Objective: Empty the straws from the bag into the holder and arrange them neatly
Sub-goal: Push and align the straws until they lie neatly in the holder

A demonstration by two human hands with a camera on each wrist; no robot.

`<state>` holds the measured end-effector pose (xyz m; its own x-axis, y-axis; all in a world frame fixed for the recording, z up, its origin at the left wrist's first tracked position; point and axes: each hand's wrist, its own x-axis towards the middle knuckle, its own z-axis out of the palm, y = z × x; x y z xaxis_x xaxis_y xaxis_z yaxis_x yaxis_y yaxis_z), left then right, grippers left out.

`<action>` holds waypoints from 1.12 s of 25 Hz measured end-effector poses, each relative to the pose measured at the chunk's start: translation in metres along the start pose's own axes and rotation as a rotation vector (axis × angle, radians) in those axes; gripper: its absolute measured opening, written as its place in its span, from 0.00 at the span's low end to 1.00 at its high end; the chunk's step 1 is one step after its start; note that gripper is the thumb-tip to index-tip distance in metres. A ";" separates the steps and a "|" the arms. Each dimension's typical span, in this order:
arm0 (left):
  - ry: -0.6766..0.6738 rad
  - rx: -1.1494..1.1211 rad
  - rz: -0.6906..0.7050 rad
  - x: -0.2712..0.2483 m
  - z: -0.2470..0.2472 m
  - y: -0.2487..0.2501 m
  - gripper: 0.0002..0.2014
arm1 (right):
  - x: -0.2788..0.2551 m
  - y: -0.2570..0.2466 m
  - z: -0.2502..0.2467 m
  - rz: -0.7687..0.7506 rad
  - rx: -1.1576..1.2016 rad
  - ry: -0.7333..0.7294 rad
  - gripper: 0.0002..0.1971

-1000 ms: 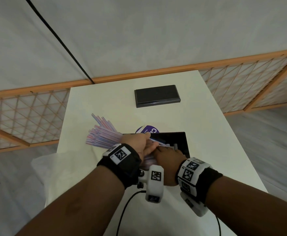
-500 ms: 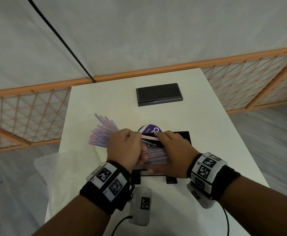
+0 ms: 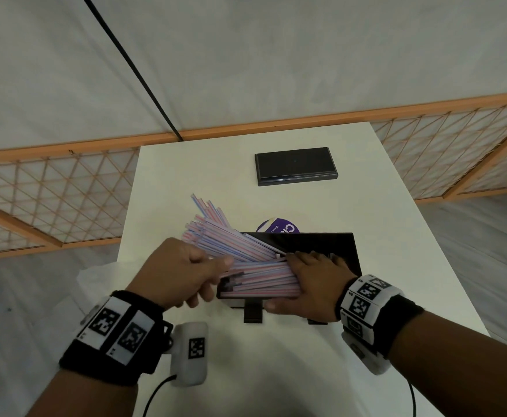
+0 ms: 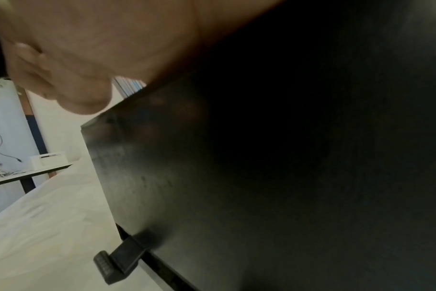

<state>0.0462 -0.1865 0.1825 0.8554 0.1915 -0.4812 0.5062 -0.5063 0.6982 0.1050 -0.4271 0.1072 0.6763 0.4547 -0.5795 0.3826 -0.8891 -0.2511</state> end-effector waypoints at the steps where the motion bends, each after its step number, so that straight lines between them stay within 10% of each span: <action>1: 0.077 0.012 -0.045 0.003 -0.001 -0.005 0.25 | -0.001 -0.001 0.001 0.006 -0.008 -0.013 0.61; 8: 0.242 -0.592 0.123 0.048 0.027 -0.009 0.51 | 0.000 -0.003 0.002 0.011 -0.006 0.010 0.57; 15: 0.216 -0.521 0.377 0.061 0.041 0.021 0.20 | 0.001 -0.002 0.005 0.012 0.003 0.040 0.55; 20: 0.227 -0.552 0.539 0.045 0.045 0.031 0.19 | 0.003 -0.001 0.007 0.014 0.018 0.034 0.58; 28: 0.457 -0.953 0.174 0.042 0.052 0.008 0.23 | -0.013 -0.003 -0.010 0.017 0.076 0.117 0.51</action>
<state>0.0803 -0.2262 0.1406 0.7843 0.5765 -0.2290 0.0809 0.2709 0.9592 0.1012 -0.4298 0.1239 0.7528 0.4389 -0.4906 0.3252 -0.8960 -0.3024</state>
